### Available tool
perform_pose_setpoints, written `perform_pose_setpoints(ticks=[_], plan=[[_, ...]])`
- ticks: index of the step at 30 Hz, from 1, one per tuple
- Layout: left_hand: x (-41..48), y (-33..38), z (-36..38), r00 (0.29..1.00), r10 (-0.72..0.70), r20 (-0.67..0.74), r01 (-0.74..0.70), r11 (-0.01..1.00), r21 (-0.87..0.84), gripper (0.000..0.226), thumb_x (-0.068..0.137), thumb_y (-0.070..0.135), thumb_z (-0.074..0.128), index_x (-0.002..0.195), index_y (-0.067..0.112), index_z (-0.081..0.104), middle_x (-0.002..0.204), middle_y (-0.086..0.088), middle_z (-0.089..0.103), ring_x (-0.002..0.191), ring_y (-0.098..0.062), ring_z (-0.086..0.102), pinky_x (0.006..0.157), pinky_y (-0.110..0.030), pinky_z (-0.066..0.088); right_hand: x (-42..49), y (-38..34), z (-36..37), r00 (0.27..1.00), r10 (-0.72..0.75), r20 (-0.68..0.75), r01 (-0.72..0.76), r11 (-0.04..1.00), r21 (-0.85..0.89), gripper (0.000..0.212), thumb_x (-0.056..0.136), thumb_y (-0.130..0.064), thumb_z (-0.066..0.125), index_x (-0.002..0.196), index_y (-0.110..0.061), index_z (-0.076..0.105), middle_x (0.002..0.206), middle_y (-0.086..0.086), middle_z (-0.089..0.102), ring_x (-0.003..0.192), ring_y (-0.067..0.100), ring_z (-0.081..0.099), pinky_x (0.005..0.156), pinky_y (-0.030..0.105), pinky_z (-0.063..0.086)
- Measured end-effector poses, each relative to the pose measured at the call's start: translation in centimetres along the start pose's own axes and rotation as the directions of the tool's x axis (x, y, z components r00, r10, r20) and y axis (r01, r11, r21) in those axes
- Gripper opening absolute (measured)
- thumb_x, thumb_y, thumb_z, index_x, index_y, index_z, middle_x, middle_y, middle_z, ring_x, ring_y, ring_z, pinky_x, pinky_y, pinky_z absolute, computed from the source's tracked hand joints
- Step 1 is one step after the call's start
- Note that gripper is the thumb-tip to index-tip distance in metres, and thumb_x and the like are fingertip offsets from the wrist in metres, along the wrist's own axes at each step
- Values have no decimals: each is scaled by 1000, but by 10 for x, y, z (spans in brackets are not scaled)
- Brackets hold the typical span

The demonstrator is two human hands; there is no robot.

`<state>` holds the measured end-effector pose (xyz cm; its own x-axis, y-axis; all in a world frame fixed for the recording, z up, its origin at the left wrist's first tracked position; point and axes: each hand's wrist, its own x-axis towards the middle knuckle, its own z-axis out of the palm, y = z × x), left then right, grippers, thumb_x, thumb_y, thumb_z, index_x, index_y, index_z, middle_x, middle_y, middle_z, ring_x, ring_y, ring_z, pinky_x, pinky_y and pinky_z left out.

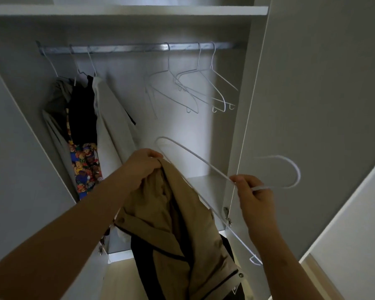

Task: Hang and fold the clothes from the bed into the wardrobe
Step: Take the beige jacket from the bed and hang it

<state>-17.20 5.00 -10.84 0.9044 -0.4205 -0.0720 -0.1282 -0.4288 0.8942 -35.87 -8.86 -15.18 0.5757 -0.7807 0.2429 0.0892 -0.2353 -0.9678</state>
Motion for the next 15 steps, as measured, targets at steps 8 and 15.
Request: perform_pose_setpoints(ticks=[8,15], plan=[[5,1,10,632,775,23,-487,374,789,13,88,-5,53,95,-6,64,73,-22,61,61,-34,60,56,-41,52,-1,10,-44,973,120,-198,-78,975,207,38,99,-22,41,67,-10,59,35,-7,38,33,2,33,34,12,26],[14,30,6,991,117,-60,-112,990,91,15,94,8,46,85,11,57,77,-4,50,64,-10,43,48,-14,38,-7,10,-60,969,165,-187,-100,944,316,41,98,-15,40,61,-4,53,34,-5,30,31,1,27,33,12,23]])
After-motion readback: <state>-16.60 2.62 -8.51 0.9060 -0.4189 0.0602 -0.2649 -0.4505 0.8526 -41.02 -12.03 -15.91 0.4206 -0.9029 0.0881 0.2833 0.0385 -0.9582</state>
